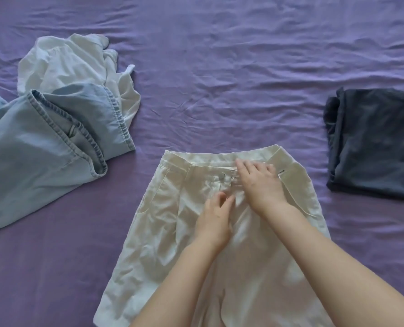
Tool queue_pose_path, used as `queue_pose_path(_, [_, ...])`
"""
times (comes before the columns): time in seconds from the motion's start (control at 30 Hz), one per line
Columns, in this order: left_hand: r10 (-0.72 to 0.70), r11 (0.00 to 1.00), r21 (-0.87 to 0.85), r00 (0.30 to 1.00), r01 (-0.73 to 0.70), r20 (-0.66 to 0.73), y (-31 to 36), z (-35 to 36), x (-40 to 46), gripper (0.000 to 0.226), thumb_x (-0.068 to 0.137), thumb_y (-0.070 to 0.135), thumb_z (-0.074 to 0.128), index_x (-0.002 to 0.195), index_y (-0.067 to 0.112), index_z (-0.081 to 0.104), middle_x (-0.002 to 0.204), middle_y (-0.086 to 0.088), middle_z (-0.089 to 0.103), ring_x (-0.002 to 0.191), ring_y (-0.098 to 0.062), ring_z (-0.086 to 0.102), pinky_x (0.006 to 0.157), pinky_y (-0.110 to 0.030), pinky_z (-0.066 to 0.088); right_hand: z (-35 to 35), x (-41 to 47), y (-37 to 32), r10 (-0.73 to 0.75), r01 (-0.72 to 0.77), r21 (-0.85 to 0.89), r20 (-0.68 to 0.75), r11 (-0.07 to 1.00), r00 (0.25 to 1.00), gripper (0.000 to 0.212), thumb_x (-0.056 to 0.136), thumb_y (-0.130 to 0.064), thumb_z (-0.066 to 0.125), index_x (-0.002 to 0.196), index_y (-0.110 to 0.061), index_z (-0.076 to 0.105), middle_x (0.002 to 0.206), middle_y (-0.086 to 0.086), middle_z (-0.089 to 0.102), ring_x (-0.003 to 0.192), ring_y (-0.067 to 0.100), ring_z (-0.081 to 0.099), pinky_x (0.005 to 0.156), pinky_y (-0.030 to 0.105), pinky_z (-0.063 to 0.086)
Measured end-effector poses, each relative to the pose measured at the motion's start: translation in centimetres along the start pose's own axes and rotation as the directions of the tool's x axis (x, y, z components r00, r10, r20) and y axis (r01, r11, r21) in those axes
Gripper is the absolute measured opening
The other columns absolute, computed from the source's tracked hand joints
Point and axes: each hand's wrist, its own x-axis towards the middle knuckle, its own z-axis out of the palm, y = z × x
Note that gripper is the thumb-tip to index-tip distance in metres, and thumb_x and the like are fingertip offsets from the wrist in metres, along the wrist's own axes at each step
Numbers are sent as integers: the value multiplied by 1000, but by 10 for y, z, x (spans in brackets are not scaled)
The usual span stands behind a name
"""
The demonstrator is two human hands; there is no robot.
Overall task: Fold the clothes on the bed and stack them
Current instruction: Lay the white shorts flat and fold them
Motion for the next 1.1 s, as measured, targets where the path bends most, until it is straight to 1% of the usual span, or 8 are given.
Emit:
queue_pose_path(0.17, [32, 993, -113, 993, -45, -110, -12, -3, 4, 56, 86, 1, 47, 137, 24, 45, 135, 2, 47, 117, -21, 48, 94, -34, 45, 1, 2, 13, 58, -42, 162, -95, 986, 994, 23, 82, -2, 53, 101, -12, 61, 105, 6, 58, 105, 30, 48, 79, 36, 30])
queue_pose_path(0.3, [19, 1000, -15, 972, -23, -234, -21, -9, 2, 64, 64, 13, 79, 116, 29, 45, 114, -3, 56, 102, -23, 50, 73, -37, 55, 8, -8, 20, 185, -38, 513, -239, 857, 953, 15, 75, 8, 54, 75, -6, 59, 82, 6, 57, 84, 32, 52, 67, 32, 35])
queue_pose_path(0.43, [83, 972, 226, 991, -58, -105, -26, -6, 14, 67, 55, 38, 75, 116, 31, 50, 136, -9, 50, 125, -26, 33, 89, -49, 48, 7, -9, 17, 255, -1, 657, -292, 754, 922, 21, 71, 2, 38, 73, -5, 58, 82, -2, 48, 81, 23, 46, 68, 19, 27])
queue_pose_path(0.57, [61, 933, 356, 998, -54, -8, -24, -2, 27, 66, 78, 44, 59, 139, 39, 37, 158, -10, 16, 145, -27, 14, 107, -55, 26, 19, -4, 8, 399, -117, 708, -246, 697, 884, 23, 75, 7, 44, 84, -6, 61, 94, 4, 54, 94, 28, 52, 78, 22, 32])
queue_pose_path(0.67, [225, 959, 229, 944, -169, -243, -33, -2, 13, 32, 75, 31, 56, 106, 28, 64, 127, -10, 57, 120, -28, 48, 89, -42, 46, 28, -14, -3, 371, -139, 601, -283, 787, 885, 37, 77, 2, 58, 114, -2, 58, 122, 16, 54, 119, 36, 46, 102, 32, 29])
queue_pose_path(0.77, [324, 944, 176, 890, -280, -321, -40, 3, -14, 14, 75, 30, 52, 71, 25, 65, 84, 4, 61, 80, -21, 56, 64, -30, 44, 35, -39, -24, 371, -176, 476, -354, 862, 859, 45, 77, -9, 64, 121, -9, 53, 123, 14, 54, 114, 35, 51, 97, 42, 37])
queue_pose_path(0.9, [252, 963, 138, 953, -230, -167, -43, 12, -33, 21, 72, 35, 49, 82, 33, 68, 77, 12, 57, 67, -15, 55, 58, -25, 37, 52, -76, -65, 445, -208, 616, -260, 760, 857, 31, 79, -22, 52, 109, -15, 53, 102, 5, 59, 88, 27, 58, 75, 37, 49])
queue_pose_path(1.1, [192, 981, 37, 975, -189, -113, -47, 6, -21, 28, 67, 35, 44, 70, 34, 72, 68, 11, 59, 60, -18, 59, 51, -26, 32, 93, -107, -88, 467, -265, 606, -201, 750, 861, 39, 79, -31, 46, 110, -10, 57, 117, 13, 63, 110, 18, 46, 89, 29, 35])
